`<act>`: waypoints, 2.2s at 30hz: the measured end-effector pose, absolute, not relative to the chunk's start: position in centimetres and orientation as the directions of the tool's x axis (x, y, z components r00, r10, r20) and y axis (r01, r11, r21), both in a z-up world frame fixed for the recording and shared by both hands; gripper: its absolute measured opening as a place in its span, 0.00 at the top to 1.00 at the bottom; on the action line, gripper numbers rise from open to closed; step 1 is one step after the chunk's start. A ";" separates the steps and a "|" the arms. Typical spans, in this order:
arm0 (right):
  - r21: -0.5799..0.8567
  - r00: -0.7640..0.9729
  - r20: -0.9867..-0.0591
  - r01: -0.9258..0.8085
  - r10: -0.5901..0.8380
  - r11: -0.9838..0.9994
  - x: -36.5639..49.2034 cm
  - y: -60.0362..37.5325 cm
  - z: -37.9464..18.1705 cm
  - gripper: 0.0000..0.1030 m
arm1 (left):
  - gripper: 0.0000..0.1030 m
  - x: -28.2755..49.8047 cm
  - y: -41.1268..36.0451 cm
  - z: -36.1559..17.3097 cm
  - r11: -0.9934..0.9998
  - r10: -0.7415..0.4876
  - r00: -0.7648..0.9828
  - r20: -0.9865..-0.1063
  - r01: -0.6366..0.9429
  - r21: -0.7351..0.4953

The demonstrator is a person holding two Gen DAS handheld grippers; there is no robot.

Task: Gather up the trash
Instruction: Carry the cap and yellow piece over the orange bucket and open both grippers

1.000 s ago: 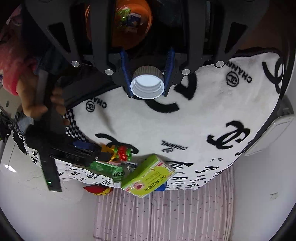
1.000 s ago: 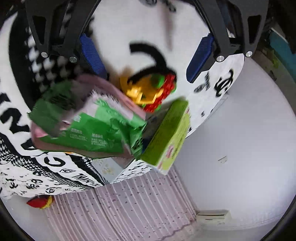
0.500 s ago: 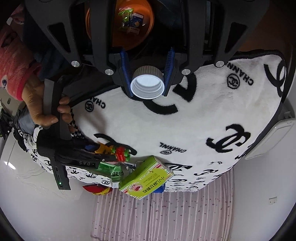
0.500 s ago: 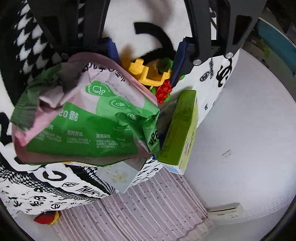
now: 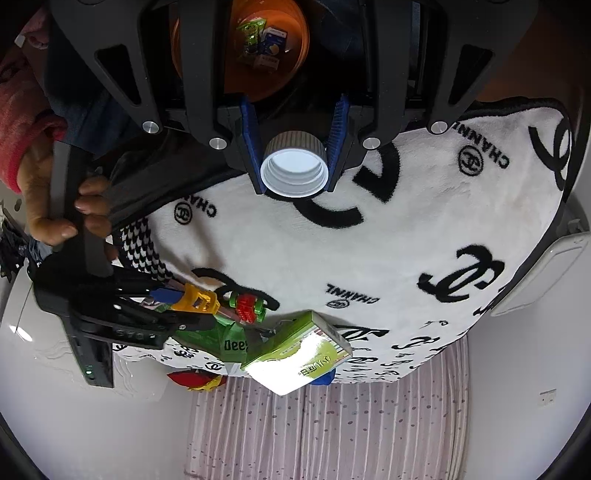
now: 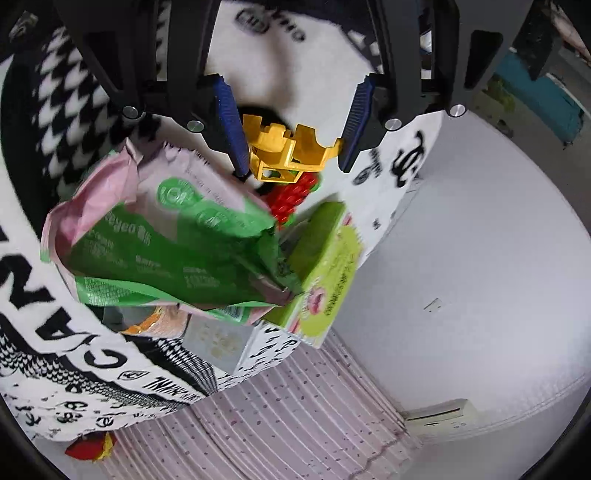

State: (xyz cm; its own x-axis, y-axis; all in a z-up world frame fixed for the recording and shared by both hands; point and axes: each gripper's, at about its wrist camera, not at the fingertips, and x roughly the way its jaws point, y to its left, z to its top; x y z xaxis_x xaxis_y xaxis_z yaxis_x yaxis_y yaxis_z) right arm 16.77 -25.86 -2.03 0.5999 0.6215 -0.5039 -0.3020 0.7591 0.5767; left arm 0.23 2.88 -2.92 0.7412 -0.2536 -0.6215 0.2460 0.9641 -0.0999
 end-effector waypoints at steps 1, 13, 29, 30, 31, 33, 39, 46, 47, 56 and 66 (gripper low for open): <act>0.577 0.595 -0.505 -0.307 0.626 0.757 16.3 -25.9 -1.9 0.52 | 0.70 0.2 2.8 -2.9 0.963 -0.257 0.740 -0.622 0.249 -0.101; 0.394 0.547 -0.614 -0.412 0.569 0.821 5.4 -25.3 -0.8 0.52 | 0.70 -1.6 1.0 -4.7 0.922 -0.324 0.638 -0.699 0.377 -0.084; 0.319 0.327 -0.853 -0.287 0.406 0.903 1.4 -25.3 -12.4 0.52 | 0.70 -3.5 -2.0 -13.5 0.884 -0.337 0.340 -0.878 0.435 -0.171; 0.325 0.310 -0.861 -0.273 0.403 0.905 1.5 -25.4 -13.2 0.52 | 0.70 -3.5 -2.1 -14.0 0.886 -0.333 0.323 -0.886 0.429 -0.176; 0.330 0.296 -0.867 -0.262 0.401 0.907 1.6 -25.4 -13.8 0.52 | 0.70 -3.4 -2.2 -14.8 0.888 -0.329 0.298 -0.896 0.420 -0.186; 0.335 0.276 -0.876 -0.243 0.395 0.911 1.7 -25.4 -14.9 0.52 | 0.70 -3.1 -2.1 -15.9 0.893 -0.329 0.265 -0.906 0.400 -0.208; 0.345 0.203 -0.902 -0.187 0.380 0.920 2.0 -25.4 -18.1 0.51 | 0.70 -2.3 -2.3 -19.1 0.907 -0.310 0.162 -0.937 0.346 -0.241; 0.336 0.153 -0.920 -0.165 0.361 0.927 2.1 -25.4 -20.1 0.50 | 0.70 -1.9 -3.1 -20.9 0.915 -0.273 0.114 -0.955 0.338 -0.221; 0.337 0.154 -0.920 -0.160 0.361 0.928 2.0 -25.4 -20.2 0.50 | 0.70 -1.9 -3.1 -20.9 0.914 -0.274 0.111 -0.955 0.338 -0.223; 0.318 0.245 -0.910 -0.109 0.336 0.942 2.1 -26.4 -18.3 0.23 | 0.24 -1.7 -2.3 -19.7 0.929 -0.282 0.180 -0.942 0.295 -0.222; 0.313 0.282 -0.903 -0.082 0.324 0.946 2.0 -27.4 -17.2 0.19 | 0.21 -1.4 -2.1 -19.7 0.938 -0.265 0.187 -0.946 0.278 -0.208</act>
